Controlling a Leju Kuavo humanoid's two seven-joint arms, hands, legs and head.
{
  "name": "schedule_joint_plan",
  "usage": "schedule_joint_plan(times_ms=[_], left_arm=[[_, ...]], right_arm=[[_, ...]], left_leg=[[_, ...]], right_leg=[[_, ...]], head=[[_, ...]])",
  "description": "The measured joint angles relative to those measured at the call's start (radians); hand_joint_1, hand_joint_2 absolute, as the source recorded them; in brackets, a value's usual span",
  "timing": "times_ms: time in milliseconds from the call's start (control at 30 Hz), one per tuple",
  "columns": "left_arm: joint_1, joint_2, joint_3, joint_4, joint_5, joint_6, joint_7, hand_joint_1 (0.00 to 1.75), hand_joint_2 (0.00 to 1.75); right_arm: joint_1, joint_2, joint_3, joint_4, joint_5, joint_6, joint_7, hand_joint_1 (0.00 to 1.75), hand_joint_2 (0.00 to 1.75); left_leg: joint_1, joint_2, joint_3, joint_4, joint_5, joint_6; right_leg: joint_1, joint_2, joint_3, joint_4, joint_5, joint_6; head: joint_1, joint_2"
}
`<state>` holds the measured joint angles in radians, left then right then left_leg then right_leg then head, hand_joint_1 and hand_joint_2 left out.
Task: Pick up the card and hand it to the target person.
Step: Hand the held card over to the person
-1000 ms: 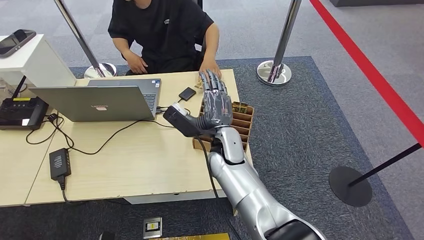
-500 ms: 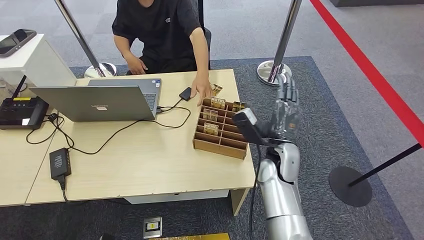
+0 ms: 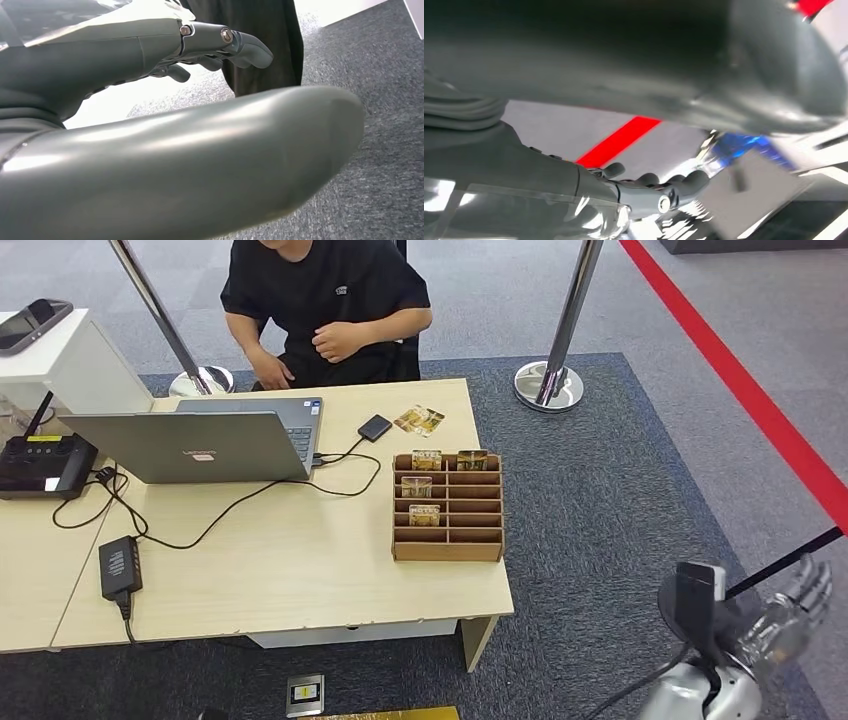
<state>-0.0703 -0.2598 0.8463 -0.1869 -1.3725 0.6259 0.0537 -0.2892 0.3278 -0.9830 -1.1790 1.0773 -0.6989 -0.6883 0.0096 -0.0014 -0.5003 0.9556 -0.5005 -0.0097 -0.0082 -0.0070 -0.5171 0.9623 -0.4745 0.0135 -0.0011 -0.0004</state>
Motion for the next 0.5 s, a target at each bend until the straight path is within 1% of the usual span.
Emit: schedule_joint_plan(times_ms=[100,233,300,367,400,433,500], left_arm=[[-0.001,-0.001,0.003,0.000,0.001,0.004,-0.009,0.00,0.00],[-0.003,-0.001,0.007,0.000,0.003,0.007,-0.016,0.00,0.00],[-0.003,-0.001,0.009,0.000,0.003,0.008,-0.016,0.00,0.00],[-0.003,-0.001,0.010,0.000,0.003,0.008,-0.012,0.00,0.00],[-0.003,-0.001,0.010,0.000,0.003,0.007,-0.007,0.00,0.00],[-0.003,-0.001,0.010,0.000,0.002,0.007,-0.002,0.00,0.00],[-0.004,-0.001,0.010,0.000,0.002,0.006,0.005,0.00,0.00]], right_arm=[[0.010,-0.006,-0.107,0.024,-0.091,0.000,-0.003,0.00,0.00],[0.022,-0.025,-0.216,0.084,-0.191,0.000,-0.005,0.00,0.00],[0.024,-0.038,-0.276,0.125,-0.204,0.000,-0.005,0.00,0.00],[0.026,-0.054,-0.344,0.176,-0.182,0.000,0.008,0.00,0.00],[0.028,-0.063,-0.377,0.205,-0.162,0.000,0.029,0.00,0.00],[0.033,-0.074,-0.408,0.239,-0.132,0.000,0.068,0.00,0.00],[0.046,-0.094,-0.457,0.308,-0.071,0.000,0.163,0.00,0.00]], left_leg=[[0.000,0.000,0.000,0.000,0.000,0.000],[0.000,0.000,0.000,0.000,0.000,0.000],[0.000,0.000,0.000,0.000,0.000,0.000],[0.000,0.000,0.000,0.000,0.000,0.000],[0.000,0.000,0.000,0.000,0.000,0.000],[0.000,0.000,0.000,0.000,0.000,0.000],[0.000,0.000,0.000,0.000,0.000,0.000]], right_leg=[[0.000,0.000,0.000,0.000,0.000,0.000],[0.000,0.000,0.000,0.000,0.000,0.000],[0.000,0.000,0.000,0.000,0.000,0.000],[0.000,0.000,0.000,0.000,0.000,0.000],[0.000,0.000,0.000,0.000,0.000,0.000],[0.000,0.000,0.000,0.000,0.000,0.000],[0.000,0.000,0.000,0.000,0.000,0.000]], head=[[0.000,0.000],[0.000,0.000],[0.000,0.000],[0.000,0.000],[0.000,0.000],[0.000,0.000],[0.000,0.000]])
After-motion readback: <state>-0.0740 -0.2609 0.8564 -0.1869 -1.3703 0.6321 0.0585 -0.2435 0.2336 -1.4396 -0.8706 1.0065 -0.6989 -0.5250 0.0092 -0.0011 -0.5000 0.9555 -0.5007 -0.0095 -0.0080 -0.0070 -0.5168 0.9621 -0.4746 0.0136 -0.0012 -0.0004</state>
